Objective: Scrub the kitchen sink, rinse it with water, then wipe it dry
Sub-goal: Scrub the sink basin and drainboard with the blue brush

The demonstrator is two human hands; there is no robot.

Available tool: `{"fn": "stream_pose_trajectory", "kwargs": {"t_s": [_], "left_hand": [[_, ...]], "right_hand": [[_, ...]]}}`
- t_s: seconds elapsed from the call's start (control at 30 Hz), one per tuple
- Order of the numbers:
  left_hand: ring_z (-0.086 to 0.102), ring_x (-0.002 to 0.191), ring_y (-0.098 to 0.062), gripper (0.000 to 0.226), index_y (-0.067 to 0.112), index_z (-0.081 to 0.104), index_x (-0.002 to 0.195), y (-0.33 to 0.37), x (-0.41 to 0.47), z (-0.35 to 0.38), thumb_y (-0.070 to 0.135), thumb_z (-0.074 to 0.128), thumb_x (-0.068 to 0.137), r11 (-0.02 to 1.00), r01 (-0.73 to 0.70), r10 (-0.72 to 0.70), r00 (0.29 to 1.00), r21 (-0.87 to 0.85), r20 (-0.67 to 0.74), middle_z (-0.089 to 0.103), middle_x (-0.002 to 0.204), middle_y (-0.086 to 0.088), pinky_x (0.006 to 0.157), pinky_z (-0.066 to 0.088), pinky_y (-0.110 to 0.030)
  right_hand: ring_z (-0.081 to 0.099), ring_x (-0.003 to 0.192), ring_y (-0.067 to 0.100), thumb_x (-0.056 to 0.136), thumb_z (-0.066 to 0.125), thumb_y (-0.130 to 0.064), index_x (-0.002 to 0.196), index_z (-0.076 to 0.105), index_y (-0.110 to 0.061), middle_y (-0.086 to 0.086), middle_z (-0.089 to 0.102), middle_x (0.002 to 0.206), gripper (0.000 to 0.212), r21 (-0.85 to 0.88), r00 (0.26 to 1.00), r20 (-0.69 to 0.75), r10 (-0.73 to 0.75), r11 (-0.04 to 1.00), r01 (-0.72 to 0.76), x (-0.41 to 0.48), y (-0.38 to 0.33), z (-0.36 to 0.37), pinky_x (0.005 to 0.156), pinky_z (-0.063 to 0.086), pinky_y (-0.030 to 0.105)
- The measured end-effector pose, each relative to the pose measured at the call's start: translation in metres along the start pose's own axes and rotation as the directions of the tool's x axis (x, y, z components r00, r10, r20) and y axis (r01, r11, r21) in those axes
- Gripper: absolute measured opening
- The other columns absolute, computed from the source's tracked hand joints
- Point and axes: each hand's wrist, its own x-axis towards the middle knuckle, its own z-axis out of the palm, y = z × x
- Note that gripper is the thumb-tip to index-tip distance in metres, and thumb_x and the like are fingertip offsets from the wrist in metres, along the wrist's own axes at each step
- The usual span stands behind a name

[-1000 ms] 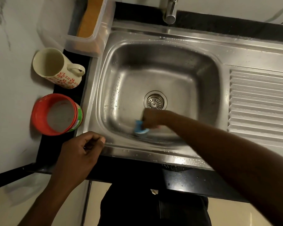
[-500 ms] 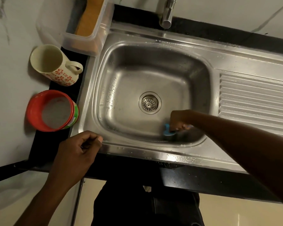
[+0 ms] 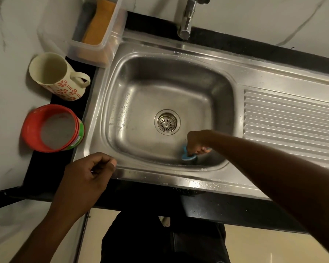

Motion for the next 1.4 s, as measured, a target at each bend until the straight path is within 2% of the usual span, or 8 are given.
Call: {"fn": "stream_pose_trajectory", "kwargs": {"t_s": [0.27, 0.43, 0.57, 0.7, 0.93, 1.07, 1.23, 1.4], "left_hand": [[0.070, 0.078, -0.003, 0.012, 0.027, 0.074, 0.086, 0.001, 0.007, -0.003, 0.019, 0.073, 0.095, 1.000, 0.003, -0.003, 1.000, -0.010, -0.016, 0.074, 0.080, 0.017, 0.069, 0.051, -0.008], [0.070, 0.076, -0.006, 0.013, 0.024, 0.074, 0.083, 0.009, 0.011, -0.001, 0.020, 0.072, 0.096, 1.000, -0.007, 0.007, 1.000, -0.016, -0.028, 0.073, 0.076, 0.013, 0.066, 0.048, -0.008], [0.069, 0.073, -0.006, 0.014, 0.025, 0.074, 0.084, 0.012, 0.019, -0.002, 0.020, 0.072, 0.096, 0.998, -0.015, 0.014, 1.000, -0.055, -0.014, 0.073, 0.076, 0.012, 0.066, 0.048, -0.009], [0.069, 0.071, -0.005, 0.015, 0.027, 0.073, 0.084, 0.012, 0.024, -0.004, 0.021, 0.071, 0.098, 0.996, -0.027, 0.028, 1.000, -0.086, 0.012, 0.072, 0.075, 0.011, 0.064, 0.052, -0.013], [0.071, 0.080, -0.007, 0.013, 0.023, 0.075, 0.086, 0.007, 0.025, -0.014, 0.018, 0.071, 0.097, 0.994, -0.057, 0.056, 0.998, -0.088, -0.022, 0.073, 0.078, 0.011, 0.071, 0.054, -0.016], [0.071, 0.083, -0.005, 0.011, 0.022, 0.075, 0.087, -0.004, 0.022, -0.023, 0.015, 0.072, 0.096, 0.994, -0.040, 0.034, 0.998, -0.100, -0.055, 0.073, 0.081, 0.015, 0.072, 0.051, -0.010], [0.071, 0.080, -0.004, 0.013, 0.020, 0.074, 0.085, -0.016, 0.016, -0.027, 0.013, 0.072, 0.096, 0.995, 0.008, -0.015, 0.997, -0.096, -0.075, 0.073, 0.080, 0.015, 0.070, 0.050, -0.008], [0.072, 0.081, -0.006, 0.013, 0.021, 0.075, 0.084, -0.023, 0.008, -0.027, 0.017, 0.070, 0.096, 0.991, 0.056, -0.069, 0.992, -0.121, -0.104, 0.075, 0.079, 0.010, 0.071, 0.055, -0.017]], "right_hand": [[0.034, 0.043, 0.010, 0.096, 0.074, -0.027, 0.067, 0.060, -0.011, 0.000, 0.047, 0.058, 0.036, -0.194, 0.976, 0.152, 0.157, 0.973, -0.126, -0.031, 0.030, -0.047, 0.040, 0.029, 0.019], [0.072, 0.089, 0.022, 0.092, 0.078, -0.018, 0.110, 0.070, 0.002, 0.012, 0.074, 0.104, 0.028, -0.122, 0.994, -0.095, -0.056, 0.992, 0.045, 0.005, 0.002, 0.005, 0.080, 0.059, 0.031], [0.046, 0.040, 0.011, 0.092, 0.077, -0.017, 0.072, 0.065, -0.005, 0.001, 0.058, 0.054, 0.026, -0.091, 0.999, 0.052, -0.012, 0.996, 0.016, -0.018, 0.013, -0.024, 0.040, 0.038, 0.020], [0.031, 0.037, 0.010, 0.094, 0.075, -0.022, 0.062, 0.057, -0.011, -0.001, 0.042, 0.051, 0.038, -0.004, 0.978, 0.162, 0.130, 0.991, -0.131, -0.033, 0.036, -0.044, 0.038, 0.025, 0.016], [0.030, 0.042, 0.009, 0.095, 0.071, -0.018, 0.085, 0.061, -0.006, 0.002, 0.044, 0.061, 0.019, 0.263, 0.984, 0.175, -0.026, 0.965, -0.021, -0.022, -0.015, -0.014, 0.037, 0.024, 0.018], [0.035, 0.046, 0.009, 0.097, 0.073, -0.027, 0.108, 0.069, -0.003, 0.000, 0.051, 0.063, 0.026, 0.230, 0.945, 0.141, -0.296, 0.938, 0.260, -0.074, -0.090, -0.051, 0.038, 0.026, 0.019], [0.048, 0.049, 0.008, 0.097, 0.073, -0.027, 0.124, 0.072, -0.011, 0.003, 0.063, 0.071, 0.032, 0.020, 0.716, -0.249, -0.653, 0.735, 0.678, -0.135, -0.177, -0.073, 0.042, 0.039, 0.020], [0.061, 0.070, -0.004, 0.095, 0.072, -0.032, 0.115, 0.076, -0.011, -0.010, 0.066, 0.086, 0.029, -0.357, 0.356, -0.459, -0.814, 0.536, 0.765, -0.146, -0.248, -0.059, 0.063, 0.044, 0.012]]}}
